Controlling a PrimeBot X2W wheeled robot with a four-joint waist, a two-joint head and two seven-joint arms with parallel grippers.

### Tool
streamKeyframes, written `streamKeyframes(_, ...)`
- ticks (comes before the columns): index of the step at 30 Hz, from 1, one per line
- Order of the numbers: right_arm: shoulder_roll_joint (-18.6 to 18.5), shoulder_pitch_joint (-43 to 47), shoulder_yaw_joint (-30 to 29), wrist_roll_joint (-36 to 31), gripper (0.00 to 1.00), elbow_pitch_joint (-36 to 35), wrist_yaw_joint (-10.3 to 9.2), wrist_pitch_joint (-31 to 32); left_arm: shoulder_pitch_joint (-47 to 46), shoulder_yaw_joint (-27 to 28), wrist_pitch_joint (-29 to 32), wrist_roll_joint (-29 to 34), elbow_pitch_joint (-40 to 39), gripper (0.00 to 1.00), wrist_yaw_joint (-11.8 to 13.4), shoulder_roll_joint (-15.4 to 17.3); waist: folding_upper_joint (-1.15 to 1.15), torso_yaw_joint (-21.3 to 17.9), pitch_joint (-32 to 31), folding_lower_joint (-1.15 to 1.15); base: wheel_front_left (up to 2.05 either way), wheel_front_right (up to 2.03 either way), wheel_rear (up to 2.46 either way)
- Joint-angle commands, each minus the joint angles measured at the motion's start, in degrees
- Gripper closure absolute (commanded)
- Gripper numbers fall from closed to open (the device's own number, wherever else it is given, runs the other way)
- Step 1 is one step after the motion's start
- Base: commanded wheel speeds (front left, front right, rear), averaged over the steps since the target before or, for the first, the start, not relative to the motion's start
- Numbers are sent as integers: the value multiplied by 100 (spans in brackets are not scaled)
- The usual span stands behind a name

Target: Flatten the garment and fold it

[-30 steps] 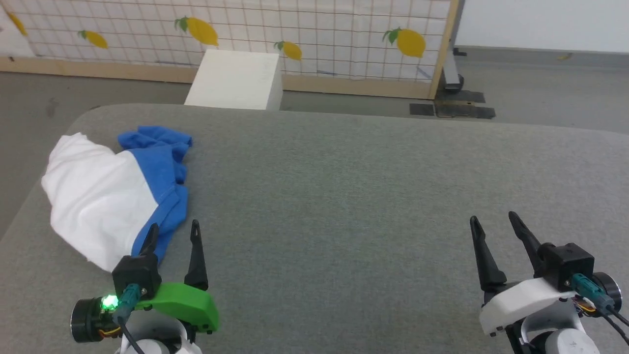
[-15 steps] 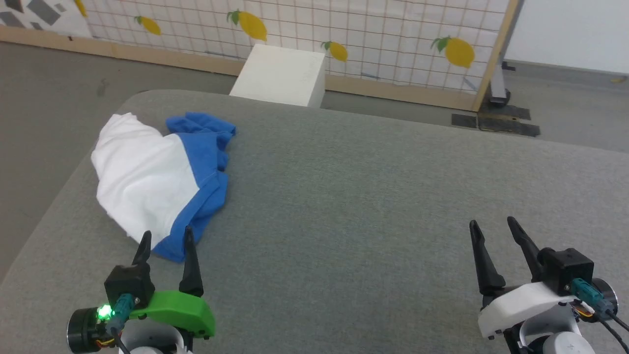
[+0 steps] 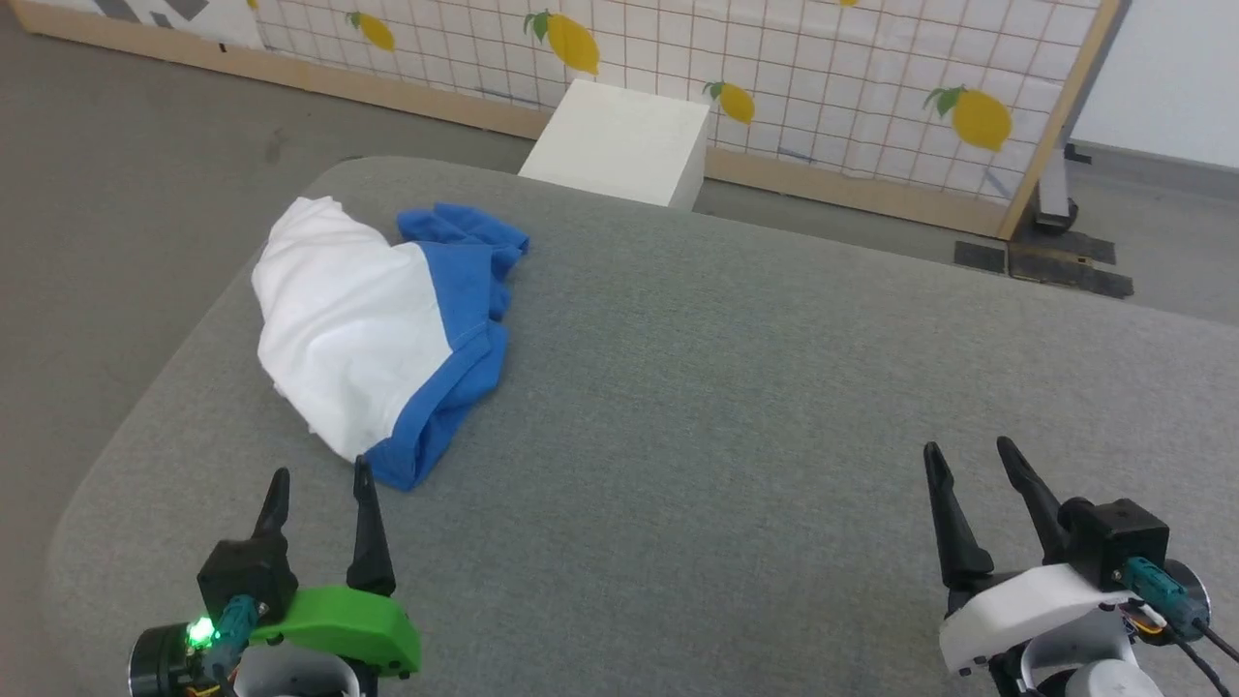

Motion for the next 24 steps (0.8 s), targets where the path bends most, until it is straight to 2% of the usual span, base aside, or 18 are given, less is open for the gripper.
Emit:
streamKeyframes(1,2,90,7,62,0,48,-5,-65,106,3,-64,-109,19,0,56,-11,0,67,0,0,0,0,0)
streamKeyframes(24,3,108,-26,295,0,364,-6,-335,262,-26,-333,-338,80,0,259,-15,0,613,19,0,0,0,0)
